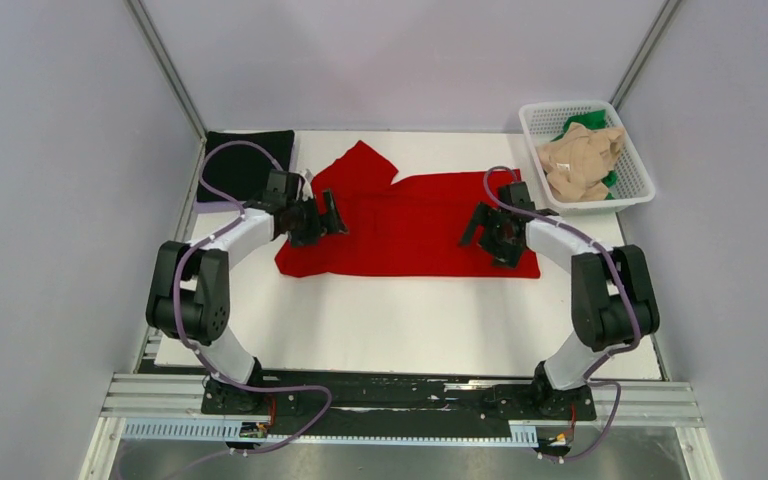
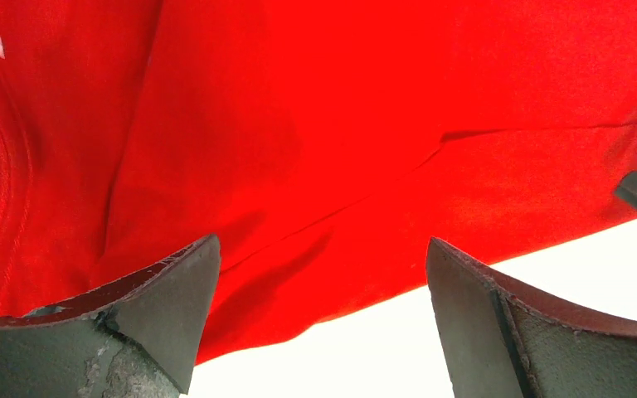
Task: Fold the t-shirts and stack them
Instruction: Fold the flattened tshirt in 1/3 of the way, then grab the side of the flattened tshirt furthest away from the robot with both arms
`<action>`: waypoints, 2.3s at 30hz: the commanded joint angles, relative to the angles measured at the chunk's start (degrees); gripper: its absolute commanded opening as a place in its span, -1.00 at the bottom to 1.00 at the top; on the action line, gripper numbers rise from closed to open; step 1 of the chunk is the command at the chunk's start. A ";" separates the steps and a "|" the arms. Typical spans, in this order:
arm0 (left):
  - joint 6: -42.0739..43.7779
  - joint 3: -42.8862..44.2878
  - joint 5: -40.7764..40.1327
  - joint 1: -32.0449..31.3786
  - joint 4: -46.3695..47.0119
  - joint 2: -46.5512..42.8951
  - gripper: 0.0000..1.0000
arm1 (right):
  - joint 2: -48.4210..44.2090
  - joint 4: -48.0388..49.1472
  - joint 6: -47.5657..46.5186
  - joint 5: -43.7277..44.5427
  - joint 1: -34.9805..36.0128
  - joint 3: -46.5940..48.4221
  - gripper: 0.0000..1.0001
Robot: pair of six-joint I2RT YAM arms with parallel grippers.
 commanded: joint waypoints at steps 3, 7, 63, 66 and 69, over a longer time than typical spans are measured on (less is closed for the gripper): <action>-1.55 -4.59 -2.50 0.02 1.85 2.90 1.00 | 3.66 2.19 -0.96 3.78 0.26 -1.77 1.00; -2.74 -7.63 -2.13 0.03 0.96 3.73 1.00 | 1.45 0.69 0.93 4.37 -0.25 -7.34 1.00; 0.71 12.18 -16.82 -4.89 -18.98 -9.57 1.00 | -31.22 -9.33 4.73 12.93 3.32 -5.96 1.00; 4.28 23.66 -18.20 -4.89 -20.13 1.60 1.00 | -28.62 -8.87 3.43 15.51 3.06 -4.73 1.00; 8.73 37.08 -20.62 -4.88 -21.18 14.72 1.00 | -26.38 -8.80 2.97 16.29 2.48 -4.22 1.00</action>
